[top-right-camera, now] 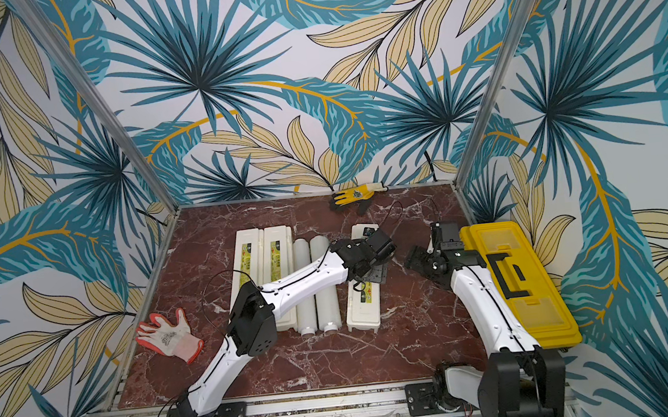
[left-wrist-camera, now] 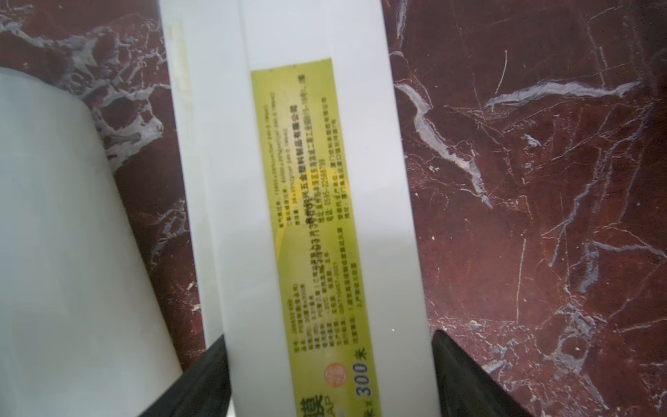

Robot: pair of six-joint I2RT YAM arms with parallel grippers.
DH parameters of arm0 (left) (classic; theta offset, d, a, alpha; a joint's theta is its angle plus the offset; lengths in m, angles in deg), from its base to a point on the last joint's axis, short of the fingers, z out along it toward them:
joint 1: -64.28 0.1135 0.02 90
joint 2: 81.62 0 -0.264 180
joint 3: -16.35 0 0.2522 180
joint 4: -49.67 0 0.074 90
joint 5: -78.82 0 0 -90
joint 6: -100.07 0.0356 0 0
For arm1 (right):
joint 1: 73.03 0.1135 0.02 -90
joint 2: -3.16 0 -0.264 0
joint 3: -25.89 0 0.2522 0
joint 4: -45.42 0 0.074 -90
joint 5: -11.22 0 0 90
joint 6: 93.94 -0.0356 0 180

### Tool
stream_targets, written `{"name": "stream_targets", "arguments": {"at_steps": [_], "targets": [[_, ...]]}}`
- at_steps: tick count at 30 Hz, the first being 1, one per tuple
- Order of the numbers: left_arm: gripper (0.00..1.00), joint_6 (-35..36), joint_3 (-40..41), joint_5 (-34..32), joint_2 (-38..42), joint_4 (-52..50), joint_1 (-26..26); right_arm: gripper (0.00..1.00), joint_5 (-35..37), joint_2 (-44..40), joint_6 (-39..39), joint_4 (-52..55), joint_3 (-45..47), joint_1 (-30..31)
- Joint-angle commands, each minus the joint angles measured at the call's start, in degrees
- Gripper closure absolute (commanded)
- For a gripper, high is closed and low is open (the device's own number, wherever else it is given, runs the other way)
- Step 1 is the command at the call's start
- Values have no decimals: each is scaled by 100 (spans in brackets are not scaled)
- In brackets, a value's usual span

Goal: Put plastic wrap rolls into dispensers
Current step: Open the lid of the plastic wrap cutting box.

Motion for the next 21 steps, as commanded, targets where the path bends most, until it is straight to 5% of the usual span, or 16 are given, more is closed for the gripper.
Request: {"name": "stream_targets", "arguments": {"at_steps": [1,12,21], "targets": [[20,-125,-24,240,-485,-331,10,21,-151,133,76,-91,120,-14],[34,-236,-451,1344,-123,-324,332,22,-1087,430,218,-672,340,-14],[35,-41,-346,2496,403,-311,796,24,-2038,885,292,-1082,247,14]]}}
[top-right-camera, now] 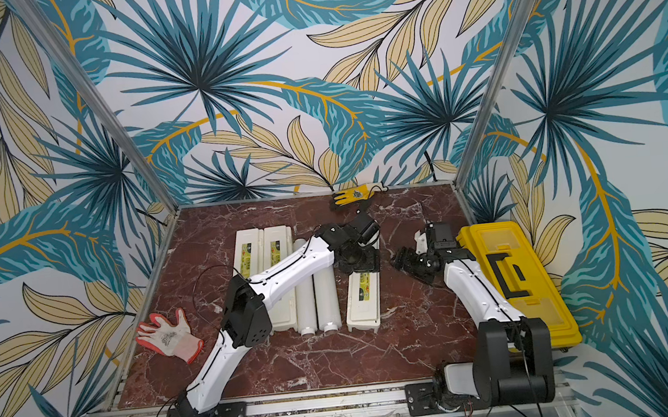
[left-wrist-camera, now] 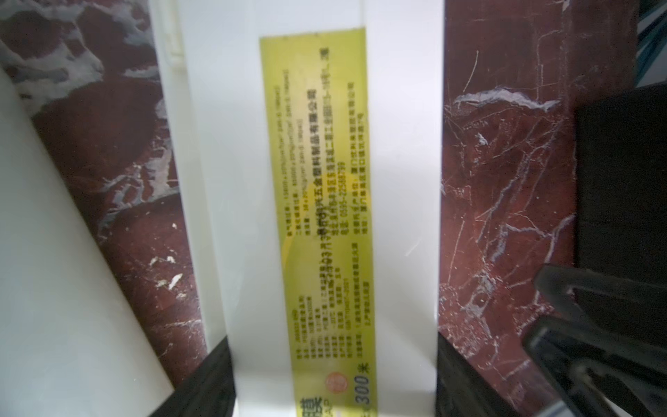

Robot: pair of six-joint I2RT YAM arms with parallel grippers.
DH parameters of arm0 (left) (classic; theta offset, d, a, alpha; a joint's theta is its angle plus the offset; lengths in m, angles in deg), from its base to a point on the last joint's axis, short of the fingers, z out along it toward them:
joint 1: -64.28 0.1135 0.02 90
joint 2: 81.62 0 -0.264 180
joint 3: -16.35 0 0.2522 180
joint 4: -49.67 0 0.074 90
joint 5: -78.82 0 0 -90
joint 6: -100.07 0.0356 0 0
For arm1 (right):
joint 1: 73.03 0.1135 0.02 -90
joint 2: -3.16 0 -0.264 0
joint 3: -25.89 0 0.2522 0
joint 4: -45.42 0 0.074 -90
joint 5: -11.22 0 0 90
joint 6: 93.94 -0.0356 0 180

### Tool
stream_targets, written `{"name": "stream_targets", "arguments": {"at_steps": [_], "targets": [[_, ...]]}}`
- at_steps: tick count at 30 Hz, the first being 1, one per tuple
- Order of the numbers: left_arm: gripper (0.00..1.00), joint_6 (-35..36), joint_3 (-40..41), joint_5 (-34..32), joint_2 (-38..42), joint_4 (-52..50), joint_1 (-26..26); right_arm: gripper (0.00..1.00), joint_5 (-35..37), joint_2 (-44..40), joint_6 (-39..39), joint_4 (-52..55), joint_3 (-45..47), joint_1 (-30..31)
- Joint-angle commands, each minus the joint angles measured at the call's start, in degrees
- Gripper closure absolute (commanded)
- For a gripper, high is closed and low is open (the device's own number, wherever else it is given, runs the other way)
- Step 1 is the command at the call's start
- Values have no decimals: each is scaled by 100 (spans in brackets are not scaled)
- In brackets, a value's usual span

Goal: Put plastic wrap rolls into dispensers
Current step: Open the lid of the plastic wrap cutting box.

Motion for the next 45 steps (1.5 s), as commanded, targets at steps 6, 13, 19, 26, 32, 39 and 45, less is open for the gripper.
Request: {"name": "stream_targets", "arguments": {"at_steps": [6,13,19,26,32,39,45], "targets": [[36,371,48,1436,338,300,441,27,-600,584,155,-182,-360,331],[37,443,468,2128,542,654,736,29,-254,1066,-37,-260,-614,710],[38,399,1096,2558,831,1140,916,30,-174,1514,-277,-578,-641,960],[32,407,1253,2530,1012,1234,1001,31,656,1904,-108,206,-1070,1149],[17,464,1409,2305,1259,1242,1102,31,1177,2070,171,859,-1485,1149],[1,708,1446,1997,1666,1234,1112,31,922,2043,99,551,-1564,1157],[0,934,1765,1572,2182,1234,1202,29,809,1698,67,479,-1808,1183]]}}
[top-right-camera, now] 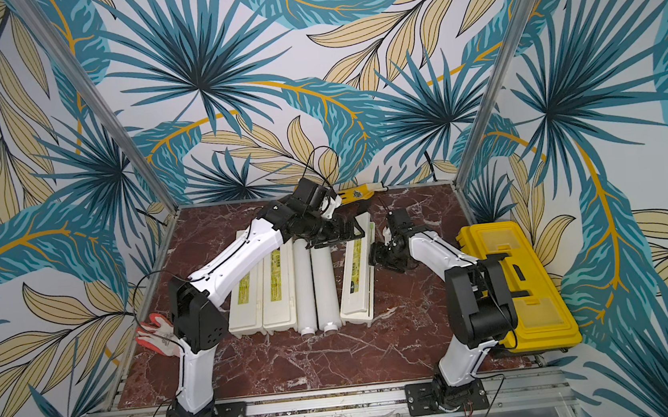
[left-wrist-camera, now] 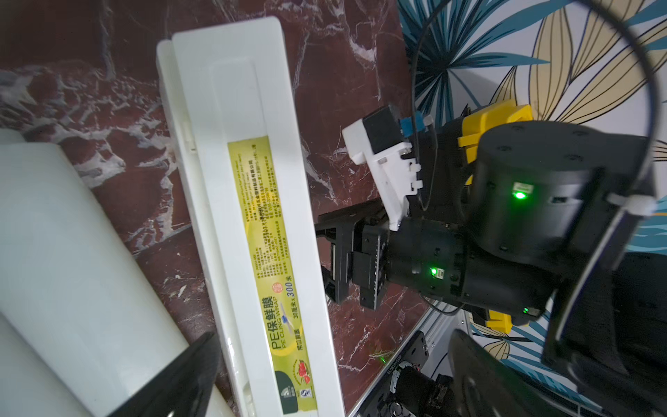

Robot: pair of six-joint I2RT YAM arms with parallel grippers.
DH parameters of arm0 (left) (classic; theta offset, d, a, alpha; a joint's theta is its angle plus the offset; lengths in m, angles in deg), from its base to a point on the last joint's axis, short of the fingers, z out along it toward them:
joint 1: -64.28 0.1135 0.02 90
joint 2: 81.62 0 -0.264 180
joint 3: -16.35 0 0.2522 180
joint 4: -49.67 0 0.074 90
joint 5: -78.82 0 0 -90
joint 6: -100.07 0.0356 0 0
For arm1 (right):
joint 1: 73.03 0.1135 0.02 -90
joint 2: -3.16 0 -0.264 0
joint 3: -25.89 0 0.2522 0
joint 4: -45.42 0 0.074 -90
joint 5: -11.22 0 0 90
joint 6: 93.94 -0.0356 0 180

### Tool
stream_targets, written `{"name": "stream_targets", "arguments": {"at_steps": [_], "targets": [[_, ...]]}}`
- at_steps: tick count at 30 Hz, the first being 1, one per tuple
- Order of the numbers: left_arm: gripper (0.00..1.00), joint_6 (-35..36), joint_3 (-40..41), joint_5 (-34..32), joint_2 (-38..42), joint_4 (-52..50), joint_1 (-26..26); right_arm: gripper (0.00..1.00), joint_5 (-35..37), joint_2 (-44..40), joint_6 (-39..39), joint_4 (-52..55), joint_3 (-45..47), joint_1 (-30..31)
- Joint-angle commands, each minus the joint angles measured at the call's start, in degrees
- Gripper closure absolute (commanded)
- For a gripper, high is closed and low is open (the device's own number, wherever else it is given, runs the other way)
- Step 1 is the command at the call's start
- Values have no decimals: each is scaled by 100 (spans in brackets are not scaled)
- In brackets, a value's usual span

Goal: Put plastic wrap rolls into dispensers
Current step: Open the lid of the plastic wrap cutting box.

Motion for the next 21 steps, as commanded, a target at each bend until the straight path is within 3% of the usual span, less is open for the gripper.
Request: {"name": "stream_targets", "arguments": {"at_steps": [1,3,13,21], "targets": [[1,269,386,-420,307,45,107,29,33,-311,-5,10,-255,30],[1,272,578,-500,477,45,209,29,-66,-312,92,63,-441,145],[1,276,1134,-788,1077,50,361,27,724,249,215,897,-1568,824],[1,428,1584,-1088,1540,48,631,25,1214,23,467,1248,-1487,808]]}}
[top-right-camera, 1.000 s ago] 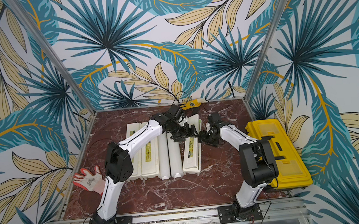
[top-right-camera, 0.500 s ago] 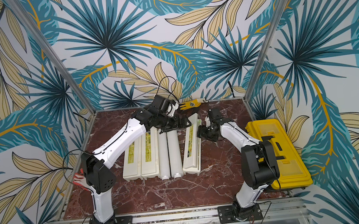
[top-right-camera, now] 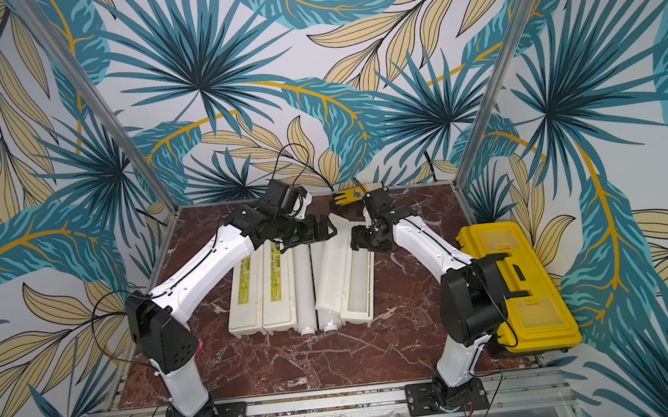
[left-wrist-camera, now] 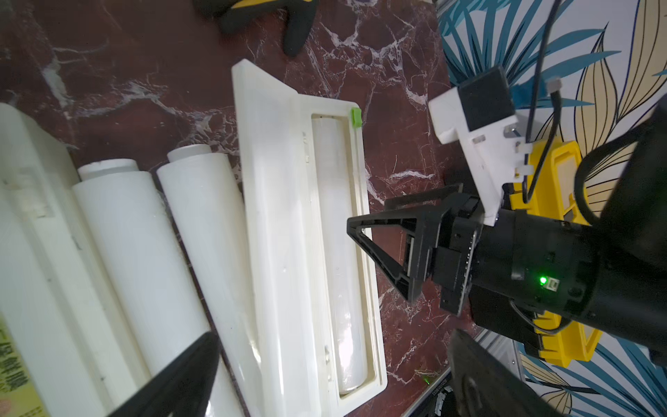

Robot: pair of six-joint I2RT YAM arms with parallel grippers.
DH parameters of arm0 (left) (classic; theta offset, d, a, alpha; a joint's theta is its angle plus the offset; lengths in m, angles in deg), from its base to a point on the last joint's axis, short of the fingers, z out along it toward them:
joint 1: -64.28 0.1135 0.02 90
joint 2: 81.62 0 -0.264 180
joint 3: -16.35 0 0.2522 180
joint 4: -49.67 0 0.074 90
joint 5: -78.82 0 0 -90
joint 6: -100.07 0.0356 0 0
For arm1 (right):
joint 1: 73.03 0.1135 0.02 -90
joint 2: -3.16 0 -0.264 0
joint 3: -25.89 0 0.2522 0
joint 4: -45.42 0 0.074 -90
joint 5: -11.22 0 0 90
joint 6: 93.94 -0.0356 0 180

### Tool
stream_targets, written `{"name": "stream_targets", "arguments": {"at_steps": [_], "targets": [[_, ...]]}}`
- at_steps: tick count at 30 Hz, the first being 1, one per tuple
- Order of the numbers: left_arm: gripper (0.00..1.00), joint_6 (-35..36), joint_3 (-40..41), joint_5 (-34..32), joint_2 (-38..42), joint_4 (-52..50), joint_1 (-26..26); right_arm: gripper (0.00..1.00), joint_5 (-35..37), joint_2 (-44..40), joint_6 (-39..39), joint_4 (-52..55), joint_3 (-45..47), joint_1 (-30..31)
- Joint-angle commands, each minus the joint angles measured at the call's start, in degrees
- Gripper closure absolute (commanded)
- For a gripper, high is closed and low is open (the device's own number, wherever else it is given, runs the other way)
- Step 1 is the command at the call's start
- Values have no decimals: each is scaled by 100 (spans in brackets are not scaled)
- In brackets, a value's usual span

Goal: Put plastic wrap rolls into dispensers
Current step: Open the lid of the plastic wrap cutting box, then move the plastic wrap cutting box to the center of the board.

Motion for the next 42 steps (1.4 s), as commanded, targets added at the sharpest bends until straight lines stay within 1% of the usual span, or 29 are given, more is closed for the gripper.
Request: {"name": "stream_targets", "arguments": {"at_steps": [1,3,6,8,12,15,19,22,26,30,33,34,36,42], "targets": [[0,156,348,-210,313,13,196,25,403,-298,172,281,195,-25],[0,172,496,-204,381,12,273,25,450,-367,159,245,330,-64],[1,209,693,-243,464,15,370,28,369,-220,151,247,457,-160],[0,201,806,-216,529,12,432,34,280,-95,169,227,522,-226],[1,227,1031,-276,731,37,480,40,226,72,163,14,730,-379],[0,227,1229,-263,864,82,539,47,-23,301,285,-112,739,-425],[1,184,1473,-169,1036,159,606,50,-285,587,413,-261,727,-442],[1,161,1641,-152,1167,245,631,50,-310,604,388,-302,765,-460],[1,141,1865,-156,1300,349,663,49,-230,484,396,-270,815,-460],[1,111,1998,-103,1337,450,701,50,275,735,602,281,510,-460],[1,113,2019,-87,1337,495,719,55,580,842,795,488,376,-514],[1,113,2019,-75,1337,512,726,58,533,853,882,489,367,-566],[1,104,2044,-42,1337,536,760,60,394,894,1070,568,330,-694],[1,95,2189,-28,1371,566,844,63,512,1002,1610,973,163,-1194]]}}
